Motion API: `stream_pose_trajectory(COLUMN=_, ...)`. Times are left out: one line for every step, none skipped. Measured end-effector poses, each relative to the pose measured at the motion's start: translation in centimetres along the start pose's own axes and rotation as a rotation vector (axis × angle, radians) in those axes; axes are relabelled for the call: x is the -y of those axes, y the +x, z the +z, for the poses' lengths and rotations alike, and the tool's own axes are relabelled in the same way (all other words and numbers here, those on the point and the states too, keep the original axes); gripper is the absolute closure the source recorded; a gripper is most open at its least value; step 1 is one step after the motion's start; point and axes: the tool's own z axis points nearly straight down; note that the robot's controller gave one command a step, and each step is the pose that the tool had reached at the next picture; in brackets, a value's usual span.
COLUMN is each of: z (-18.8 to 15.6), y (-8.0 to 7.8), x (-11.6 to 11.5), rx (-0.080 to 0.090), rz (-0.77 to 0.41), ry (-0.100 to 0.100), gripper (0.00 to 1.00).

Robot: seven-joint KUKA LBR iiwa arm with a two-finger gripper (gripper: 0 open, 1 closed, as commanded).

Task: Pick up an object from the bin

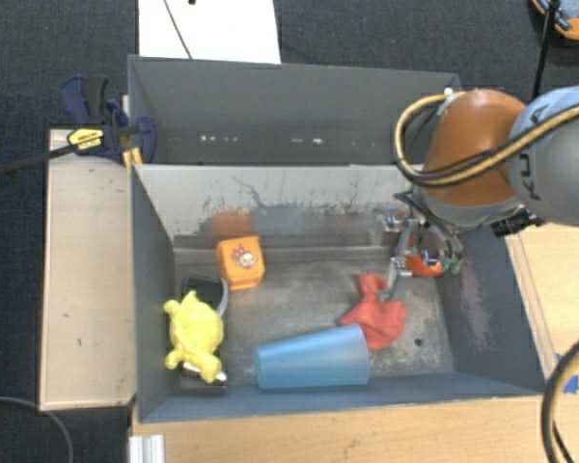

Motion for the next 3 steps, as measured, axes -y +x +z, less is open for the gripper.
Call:
stream_pose_trajectory(z=-0.5, y=-0.2, x=0.0, rx=0.008, rz=-0.001, ry=0.0, gripper=0.0)
stream_pose_trajectory(z=3.9, y=3.2, x=-3.3, rx=0.01, rz=-0.359, ry=0.002, gripper=0.0)
stream_pose_trajectory(z=1.6, y=5.0, x=-3.9, rx=0.007, rz=-0.625, ry=0.001, gripper=0.0)
